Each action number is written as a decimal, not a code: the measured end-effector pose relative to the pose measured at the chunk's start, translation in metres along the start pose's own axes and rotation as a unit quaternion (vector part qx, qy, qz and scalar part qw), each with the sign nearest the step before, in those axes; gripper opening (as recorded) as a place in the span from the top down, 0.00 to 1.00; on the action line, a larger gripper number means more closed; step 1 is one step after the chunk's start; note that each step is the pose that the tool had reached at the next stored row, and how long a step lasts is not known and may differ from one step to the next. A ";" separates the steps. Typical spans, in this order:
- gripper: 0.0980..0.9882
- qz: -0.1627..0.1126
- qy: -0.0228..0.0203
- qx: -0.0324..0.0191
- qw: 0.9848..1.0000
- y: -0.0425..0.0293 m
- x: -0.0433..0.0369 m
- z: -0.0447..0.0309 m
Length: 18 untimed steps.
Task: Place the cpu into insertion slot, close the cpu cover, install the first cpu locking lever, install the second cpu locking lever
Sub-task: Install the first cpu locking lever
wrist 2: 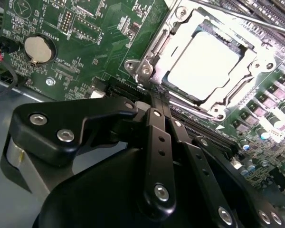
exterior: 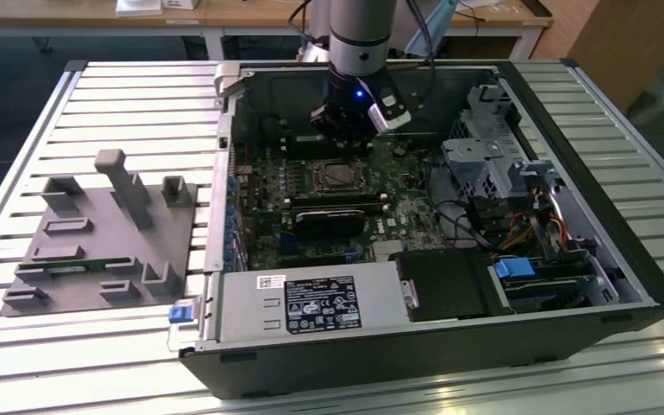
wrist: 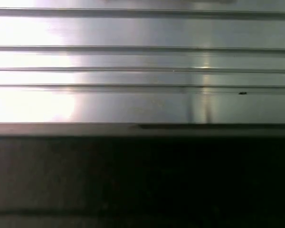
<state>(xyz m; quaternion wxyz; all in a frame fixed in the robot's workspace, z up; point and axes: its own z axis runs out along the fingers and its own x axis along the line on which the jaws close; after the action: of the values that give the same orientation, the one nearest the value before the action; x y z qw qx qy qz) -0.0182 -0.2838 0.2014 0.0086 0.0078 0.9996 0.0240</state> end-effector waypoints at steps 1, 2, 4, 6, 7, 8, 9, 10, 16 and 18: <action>0.99 0.000 0.000 0.002 1.000 0.0000 0.0000 0.0003; 0.99 0.000 0.000 0.004 1.000 0.0000 0.0000 0.0008; 0.99 0.000 0.000 0.007 1.000 -0.0001 0.0001 0.0015; 0.99 0.000 0.000 0.011 1.000 -0.0002 0.0001 0.0025; 0.99 0.000 0.000 0.012 1.000 -0.0001 0.0001 0.0030; 0.99 0.000 0.000 0.013 1.000 0.0000 0.0001 0.0036; 0.99 0.000 0.000 0.014 1.000 0.0000 0.0001 0.0041; 0.99 0.000 0.000 0.014 1.000 0.0001 0.0000 0.0047; 0.99 0.000 0.000 0.013 1.000 0.0012 0.0001 0.0059; 0.99 0.000 0.000 0.012 1.000 0.0018 -0.0001 0.0050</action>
<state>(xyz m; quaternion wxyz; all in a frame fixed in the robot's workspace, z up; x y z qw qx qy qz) -0.0179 -0.2817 0.1965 0.0089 0.0077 0.9999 0.0116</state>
